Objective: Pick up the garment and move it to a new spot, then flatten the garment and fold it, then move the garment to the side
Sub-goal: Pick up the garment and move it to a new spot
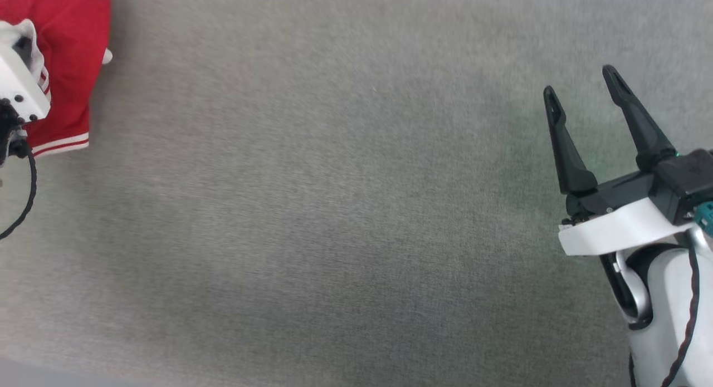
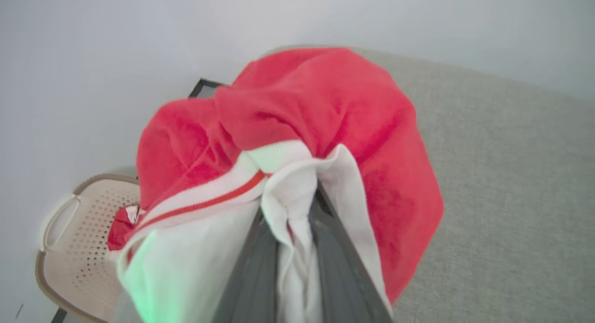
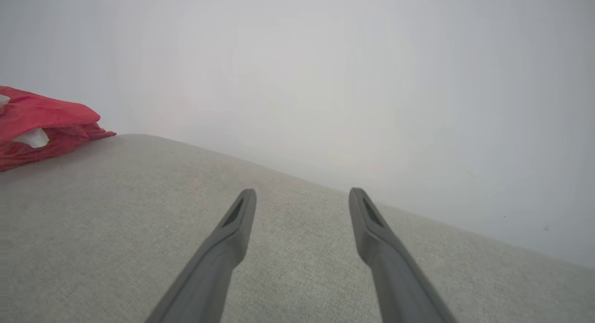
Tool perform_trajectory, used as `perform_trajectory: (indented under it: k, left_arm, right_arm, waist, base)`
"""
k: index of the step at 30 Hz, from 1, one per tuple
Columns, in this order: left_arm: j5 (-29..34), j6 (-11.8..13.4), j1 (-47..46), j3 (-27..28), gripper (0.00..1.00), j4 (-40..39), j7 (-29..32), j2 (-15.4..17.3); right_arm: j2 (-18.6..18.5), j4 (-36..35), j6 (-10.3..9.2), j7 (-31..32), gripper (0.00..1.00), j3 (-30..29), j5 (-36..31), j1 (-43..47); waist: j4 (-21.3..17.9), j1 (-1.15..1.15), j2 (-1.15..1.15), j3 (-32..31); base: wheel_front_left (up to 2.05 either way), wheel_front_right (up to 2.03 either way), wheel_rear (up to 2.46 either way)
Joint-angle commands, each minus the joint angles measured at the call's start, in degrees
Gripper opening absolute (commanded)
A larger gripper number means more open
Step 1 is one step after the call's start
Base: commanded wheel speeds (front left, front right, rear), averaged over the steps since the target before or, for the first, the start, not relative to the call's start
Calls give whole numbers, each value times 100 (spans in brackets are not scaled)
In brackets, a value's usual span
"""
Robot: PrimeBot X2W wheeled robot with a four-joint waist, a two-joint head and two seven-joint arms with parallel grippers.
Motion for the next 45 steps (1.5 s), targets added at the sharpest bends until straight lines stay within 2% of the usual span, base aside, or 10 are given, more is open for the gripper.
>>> perform_trajectory:
  k: [1, 6, 11, 18, 23, 26, 36, 41, 45]
  left_arm:
    - [50, -26, -34, -30, 0, -56, -59, 27]
    - [223, -32, -146, -278, 0, -388, -226, 136]
    - [279, -33, -208, -568, 0, -923, -138, 243]
    - [174, -34, -54, -843, 0, -2081, 286, 508]
    - [49, -27, 194, -943, 0, -3260, 807, 720]
    - [-67, 82, 434, -961, 0, -4096, 1190, 869]
    - [-508, 728, 1405, -1055, 0, -6749, 2322, 1174]
    - [-598, 982, 1912, -1393, 0, -7532, 2725, 1081]
    - [-595, 1110, 2332, -1716, 0, -7613, 2877, 919]
  right_arm:
    - [28, 15, 0, -55, 100, -11, 60, 92]
    - [124, 194, 0, -198, 100, -84, 99, 236]
    - [218, 307, 0, -308, 100, -180, 148, 426]
    - [326, 328, 0, -426, 100, -431, 205, 657]
    - [403, 286, 0, -485, 100, -671, 217, 831]
    - [448, 234, 0, -505, 100, -843, 191, 919]
    - [639, 46, 0, -591, 100, -1343, 91, 1159]
    - [730, 24, 0, -654, 100, -1473, 121, 1219]
    - [792, 137, 0, -688, 100, -1357, 208, 1210]
  waist:
    - [141, 0, 0, -305]
    - [262, 0, 0, -815]
    - [325, 0, 0, -1237]
    - [259, 0, 0, -1682]
    - [92, 0, 0, -1881]
    - [-67, 0, 0, -1958]
    - [-957, 0, 0, -1901]
    - [-1406, 0, 0, -1752]
    - [-1691, 0, 0, -1658]
  base:
    - [0, 0, 0]
    - [0, 0, 0]
    - [0, 0, 0]
    - [0, 0, 0]
    - [0, 0, 0]
    - [0, 0, 0]
    - [0, 0, 0]
    - [0, 0, 0]
    - [0, 0, 0]
